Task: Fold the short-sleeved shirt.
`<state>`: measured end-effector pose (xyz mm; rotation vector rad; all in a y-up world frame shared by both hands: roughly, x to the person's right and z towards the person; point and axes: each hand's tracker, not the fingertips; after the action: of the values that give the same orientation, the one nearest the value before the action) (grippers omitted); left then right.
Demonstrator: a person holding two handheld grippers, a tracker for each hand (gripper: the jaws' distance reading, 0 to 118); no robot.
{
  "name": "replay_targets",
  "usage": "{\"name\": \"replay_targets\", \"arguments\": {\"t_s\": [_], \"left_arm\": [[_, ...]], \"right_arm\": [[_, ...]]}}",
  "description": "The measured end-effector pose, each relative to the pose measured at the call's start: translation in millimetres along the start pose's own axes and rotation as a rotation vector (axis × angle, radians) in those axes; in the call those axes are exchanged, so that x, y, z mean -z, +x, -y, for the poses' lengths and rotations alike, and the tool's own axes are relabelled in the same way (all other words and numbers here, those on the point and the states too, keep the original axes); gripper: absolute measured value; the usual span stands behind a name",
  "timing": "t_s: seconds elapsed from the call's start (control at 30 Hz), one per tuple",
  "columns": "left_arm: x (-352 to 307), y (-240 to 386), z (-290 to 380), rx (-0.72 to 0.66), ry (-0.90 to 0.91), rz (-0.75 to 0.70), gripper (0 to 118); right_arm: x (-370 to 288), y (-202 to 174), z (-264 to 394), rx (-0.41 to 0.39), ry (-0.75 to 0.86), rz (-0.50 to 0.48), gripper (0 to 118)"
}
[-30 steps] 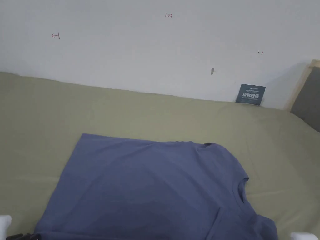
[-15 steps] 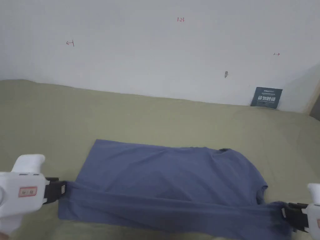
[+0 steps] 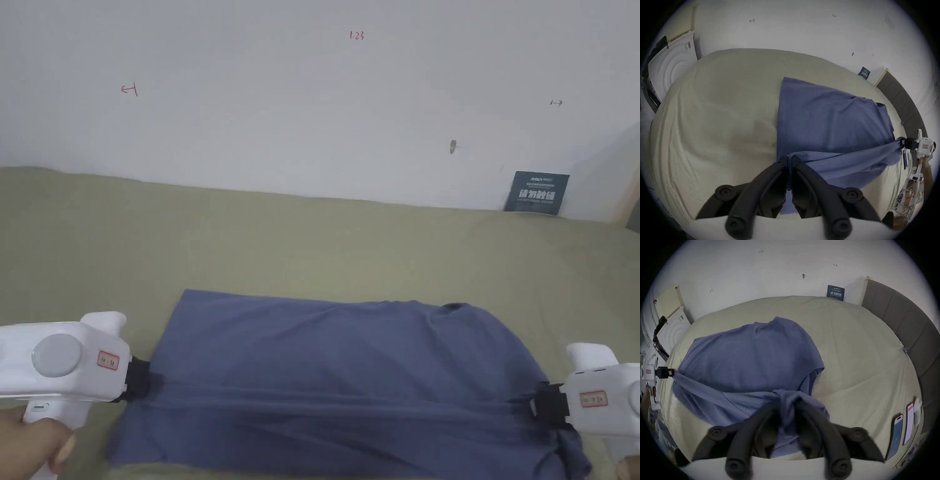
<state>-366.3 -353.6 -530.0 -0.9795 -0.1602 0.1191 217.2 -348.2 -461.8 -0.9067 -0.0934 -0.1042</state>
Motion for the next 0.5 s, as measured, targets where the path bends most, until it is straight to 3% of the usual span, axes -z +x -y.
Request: {"name": "replay_targets", "arguments": {"t_s": [0.03,0.07,0.1,0.13,0.27,0.37,0.43,0.5], "left_arm": [[-1.8,0.1,-1.1,-0.012,0.014,-0.001,52],[-1.9,-1.3,-2.4,-0.035,0.037,-0.006,75],[-12.6,-4.4,-3.2,-0.071,0.064,0.015,89],[-23.2,-4.4,-2.4,-0.099,0.091,0.038,94],[-68.5,6.3,7.0,-0.047,0.18,0.067,93],[-95.7,23.0,40.3,0.043,0.222,0.036,93],[-108.0,30.2,68.2,0.055,0.267,0.014,91],[-113.5,36.6,104.3,0.05,0.279,0.017,80]], "right_arm": [[2.7,2.1,-0.2,0.015,0.012,-0.001,62],[2.4,1.1,0.6,0.019,0.019,0.006,84],[-4.8,0.1,2.8,0.026,0.044,0.0,95],[-12.1,-1.4,5.8,0.024,0.09,-0.012,95],[-54.1,1.6,21.1,0.023,0.224,-0.032,94],[-86.6,-5.8,45.9,-0.025,0.273,0.014,94],[-103.7,-10.9,67.5,-0.014,0.289,0.04,94],[-111.6,-15.7,89.0,0.036,0.238,0.038,82]]}}
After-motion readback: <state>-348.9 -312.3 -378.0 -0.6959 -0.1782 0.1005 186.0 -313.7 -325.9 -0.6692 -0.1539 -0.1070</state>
